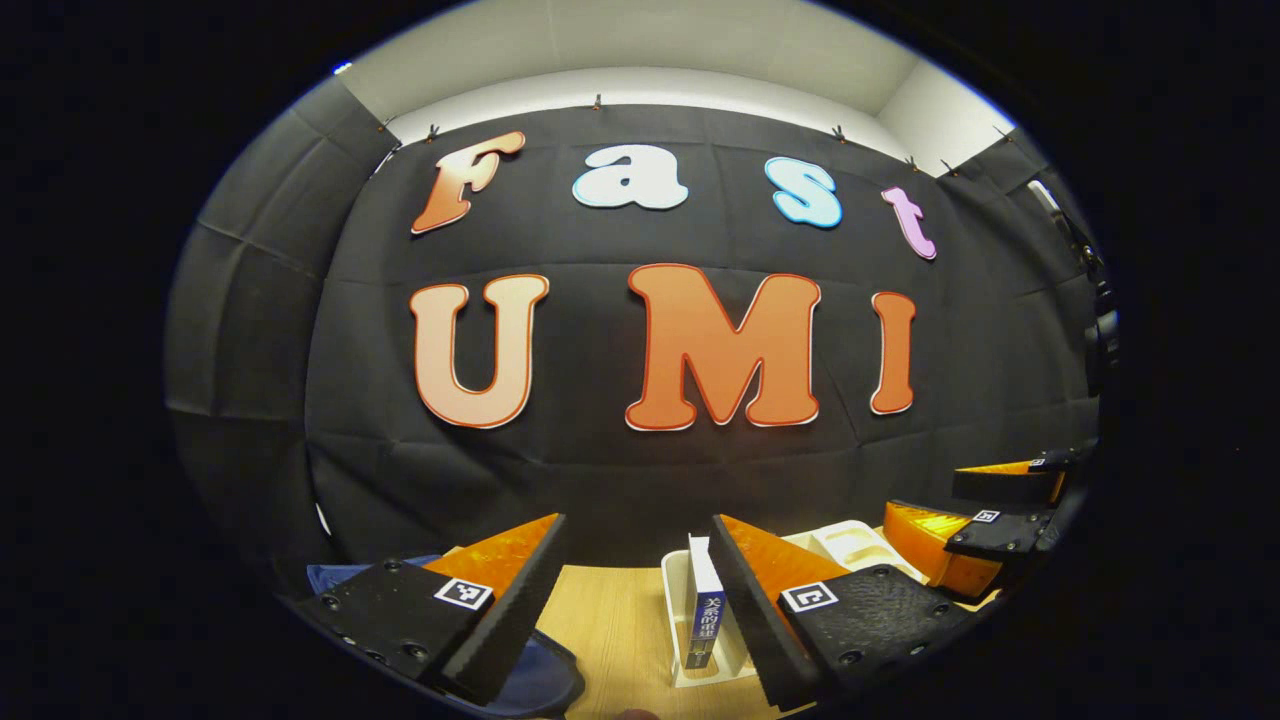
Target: Open the schoolbag, grab two books from the bookshelf and put them into the schoolbag.
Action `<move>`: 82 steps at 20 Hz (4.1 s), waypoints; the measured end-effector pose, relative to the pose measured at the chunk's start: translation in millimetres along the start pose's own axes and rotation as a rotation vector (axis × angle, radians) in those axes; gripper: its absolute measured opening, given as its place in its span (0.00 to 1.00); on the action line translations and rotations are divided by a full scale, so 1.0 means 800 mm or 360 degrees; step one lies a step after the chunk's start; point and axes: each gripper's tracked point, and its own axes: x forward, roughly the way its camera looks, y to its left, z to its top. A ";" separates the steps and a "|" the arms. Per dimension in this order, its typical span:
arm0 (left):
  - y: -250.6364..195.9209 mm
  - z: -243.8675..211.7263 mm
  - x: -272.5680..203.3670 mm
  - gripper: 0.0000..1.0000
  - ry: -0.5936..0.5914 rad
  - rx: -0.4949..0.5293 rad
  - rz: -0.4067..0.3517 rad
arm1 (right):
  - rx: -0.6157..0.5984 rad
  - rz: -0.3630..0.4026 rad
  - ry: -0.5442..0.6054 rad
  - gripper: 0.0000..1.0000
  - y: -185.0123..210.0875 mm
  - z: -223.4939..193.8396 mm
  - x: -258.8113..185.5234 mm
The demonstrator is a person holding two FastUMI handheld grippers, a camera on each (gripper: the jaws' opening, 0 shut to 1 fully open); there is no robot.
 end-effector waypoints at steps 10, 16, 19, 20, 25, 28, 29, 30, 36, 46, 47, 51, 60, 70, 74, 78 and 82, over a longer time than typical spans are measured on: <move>0.044 -0.042 -0.001 0.89 0.0190 -0.0055 0.0018 | 0.0010 0.0024 0.0065 0.94 0.015 -0.016 0.009; 0.074 -0.112 -0.009 0.89 0.0492 -0.0005 -0.0057 | 0.0003 0.0037 0.0099 0.94 0.016 -0.029 0.011; 0.092 -0.169 -0.029 0.91 0.0794 0.0127 -0.0081 | 0.0014 0.0033 0.0125 0.94 0.012 -0.038 0.011; 0.101 -0.188 -0.033 0.92 0.0888 0.0200 -0.0064 | 0.0017 0.0027 0.0130 0.94 0.009 -0.039 0.011; 0.113 -0.277 -0.072 0.92 0.1178 0.0580 -0.0100 | 0.0033 -0.0044 0.0158 0.95 -0.018 -0.053 0.011; 0.111 -0.315 -0.082 0.91 0.1235 0.0828 -0.0119 | 0.0030 -0.0114 0.0189 0.94 -0.043 -0.066 0.011; 0.109 -0.327 -0.083 0.91 0.1251 0.0912 -0.0135 | 0.0029 -0.0139 0.0203 0.95 -0.052 -0.071 0.011; 0.106 -0.340 -0.088 0.91 0.1273 0.0986 -0.0151 | 0.0030 -0.0158 0.0219 0.95 -0.059 -0.077 0.010; 0.133 -0.391 -0.093 0.90 0.1356 0.1407 -0.0008 | 0.0029 -0.0258 0.0283 0.94 -0.092 -0.094 0.010; 0.163 -0.421 -0.080 0.82 0.1390 0.1638 0.0161 | -0.0012 -0.0261 0.0302 0.94 -0.093 -0.099 0.013; 0.164 -0.421 -0.077 0.71 0.1390 0.1637 0.0158 | -0.0013 -0.0261 0.0302 0.94 -0.094 -0.099 0.014; 0.156 -0.411 -0.078 0.17 0.1357 0.1625 0.0154 | -0.0019 -0.0266 0.0304 0.95 -0.092 -0.100 0.017; 0.169 -0.348 -0.057 0.01 0.1417 0.1253 0.0083 | -0.0012 -0.0237 0.0324 0.95 -0.078 -0.107 0.027; 0.216 -0.251 -0.024 0.00 0.1371 0.0714 0.0068 | -0.0033 0.0055 0.0406 0.95 0.028 -0.089 0.062; 0.261 -0.202 0.003 0.00 0.1323 0.0576 0.0082 | -0.0074 0.0190 0.0497 0.95 0.084 -0.084 0.082; 0.286 -0.180 0.022 0.00 0.1306 0.0486 0.0007 | -0.0096 0.0242 0.0635 0.95 0.121 -0.089 0.103; 0.304 -0.169 0.034 0.00 0.1313 0.0355 -0.0068 | -0.0083 0.0229 0.0841 0.95 0.147 -0.103 0.134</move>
